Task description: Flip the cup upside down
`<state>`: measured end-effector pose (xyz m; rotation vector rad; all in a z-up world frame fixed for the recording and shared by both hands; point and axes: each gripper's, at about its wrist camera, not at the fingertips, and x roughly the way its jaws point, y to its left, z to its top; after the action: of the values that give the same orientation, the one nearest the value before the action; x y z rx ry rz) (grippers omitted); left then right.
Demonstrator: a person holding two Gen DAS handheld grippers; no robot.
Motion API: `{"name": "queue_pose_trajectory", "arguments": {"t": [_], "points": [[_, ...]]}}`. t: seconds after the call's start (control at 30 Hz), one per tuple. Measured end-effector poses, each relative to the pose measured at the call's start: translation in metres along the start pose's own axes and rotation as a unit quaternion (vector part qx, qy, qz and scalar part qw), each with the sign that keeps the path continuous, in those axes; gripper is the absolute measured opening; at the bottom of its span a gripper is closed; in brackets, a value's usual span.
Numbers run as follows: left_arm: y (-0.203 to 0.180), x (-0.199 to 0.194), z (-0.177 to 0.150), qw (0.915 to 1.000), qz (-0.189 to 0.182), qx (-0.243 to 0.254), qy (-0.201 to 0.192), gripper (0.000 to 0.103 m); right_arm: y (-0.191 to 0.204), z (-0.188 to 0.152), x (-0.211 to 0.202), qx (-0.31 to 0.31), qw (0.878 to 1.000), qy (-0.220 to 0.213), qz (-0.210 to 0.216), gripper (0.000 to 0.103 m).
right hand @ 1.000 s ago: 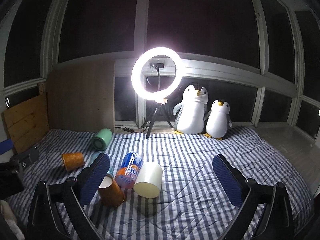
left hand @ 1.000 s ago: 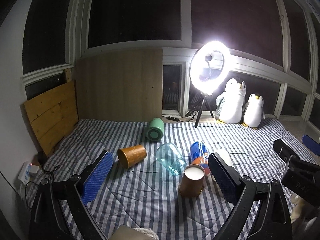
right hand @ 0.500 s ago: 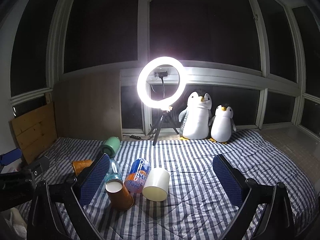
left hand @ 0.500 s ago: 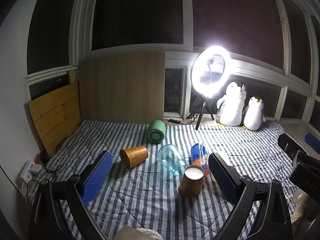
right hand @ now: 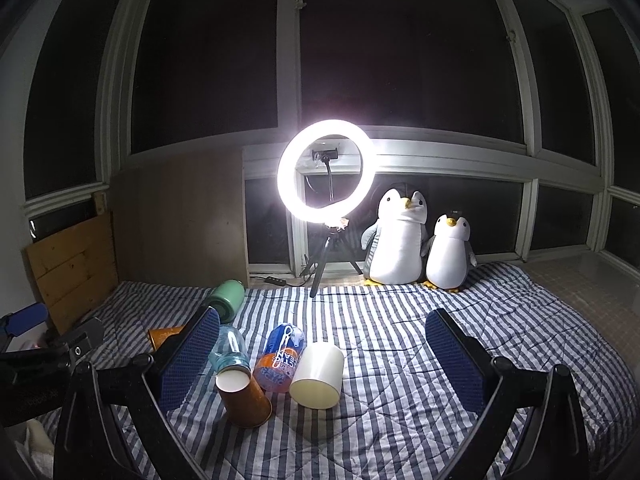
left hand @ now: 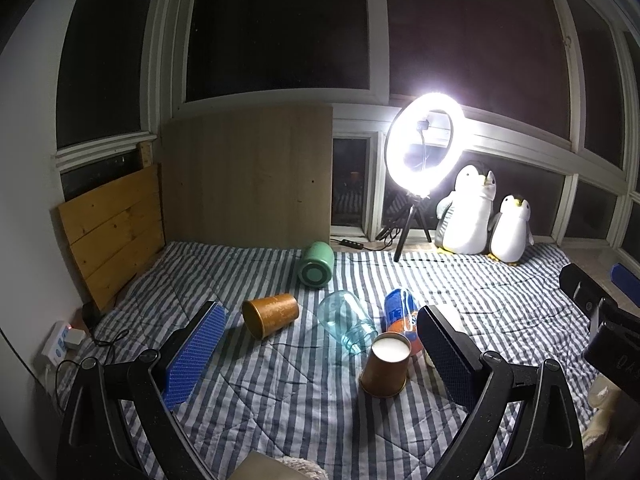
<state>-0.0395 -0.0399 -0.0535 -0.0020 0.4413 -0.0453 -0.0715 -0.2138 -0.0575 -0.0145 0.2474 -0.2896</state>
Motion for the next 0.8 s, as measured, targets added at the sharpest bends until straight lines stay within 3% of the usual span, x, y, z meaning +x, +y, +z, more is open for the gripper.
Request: {"name": "queue_pose_trajectory", "arguments": {"t": [0.8], "points": [[-0.004,0.01,0.0,0.9999,-0.005,0.001,0.01,0.1,-0.004,-0.003,0.009,0.001,1.0,0.004,-0.004,0.102]]}}
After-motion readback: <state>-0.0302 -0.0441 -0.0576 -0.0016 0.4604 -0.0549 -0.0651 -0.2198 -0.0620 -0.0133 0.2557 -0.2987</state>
